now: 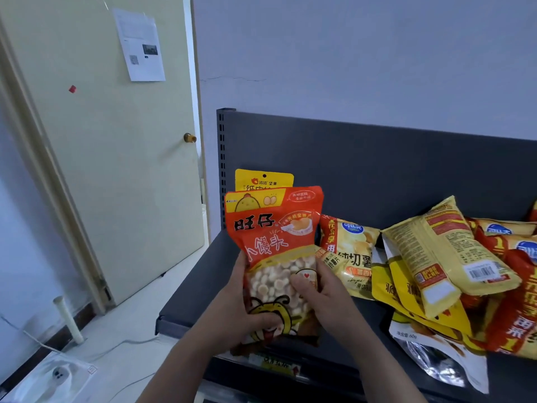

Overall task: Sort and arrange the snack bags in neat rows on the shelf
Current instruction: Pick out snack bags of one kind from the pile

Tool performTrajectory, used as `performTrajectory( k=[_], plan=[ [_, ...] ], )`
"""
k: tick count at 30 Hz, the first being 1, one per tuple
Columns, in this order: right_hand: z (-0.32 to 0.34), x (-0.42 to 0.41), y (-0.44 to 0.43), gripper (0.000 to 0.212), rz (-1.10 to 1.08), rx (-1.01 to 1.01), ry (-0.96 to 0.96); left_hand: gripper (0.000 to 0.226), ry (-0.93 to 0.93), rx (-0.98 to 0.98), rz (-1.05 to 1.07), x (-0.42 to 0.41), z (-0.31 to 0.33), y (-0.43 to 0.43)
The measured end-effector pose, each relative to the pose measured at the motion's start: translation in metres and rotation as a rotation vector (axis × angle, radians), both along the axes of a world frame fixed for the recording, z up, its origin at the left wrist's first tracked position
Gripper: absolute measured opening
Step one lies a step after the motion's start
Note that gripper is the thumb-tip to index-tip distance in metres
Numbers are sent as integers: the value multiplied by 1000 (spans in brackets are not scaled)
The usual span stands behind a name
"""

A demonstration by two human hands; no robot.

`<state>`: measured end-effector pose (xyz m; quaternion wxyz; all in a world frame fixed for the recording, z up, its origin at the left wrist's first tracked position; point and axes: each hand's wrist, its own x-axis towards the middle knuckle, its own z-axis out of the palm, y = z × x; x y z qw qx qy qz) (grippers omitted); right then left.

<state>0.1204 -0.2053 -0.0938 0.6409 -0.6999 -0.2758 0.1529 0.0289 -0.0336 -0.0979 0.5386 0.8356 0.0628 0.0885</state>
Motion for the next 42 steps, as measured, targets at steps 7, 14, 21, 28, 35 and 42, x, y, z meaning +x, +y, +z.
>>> performTrajectory(
  k=[7,14,21,28,35,42],
  plan=[
    [20,6,-52,36,-220,20,-144,129,-105,-18,-99,23,28,-42],
    [38,10,-139,30,-299,-12,-231,87,-298,-98,-97,60,41,-133],
    [42,31,-259,33,-481,-8,-293,98,-357,-149,-191,99,53,-251],
    [29,57,-397,45,-613,-89,-277,68,-269,-179,-331,129,43,-388],
    [7,77,-494,31,-570,-115,-209,68,-156,-123,-363,159,18,-491],
    [-35,94,-531,64,-449,-301,-24,104,-40,94,-295,163,-32,-525]
  ],
)
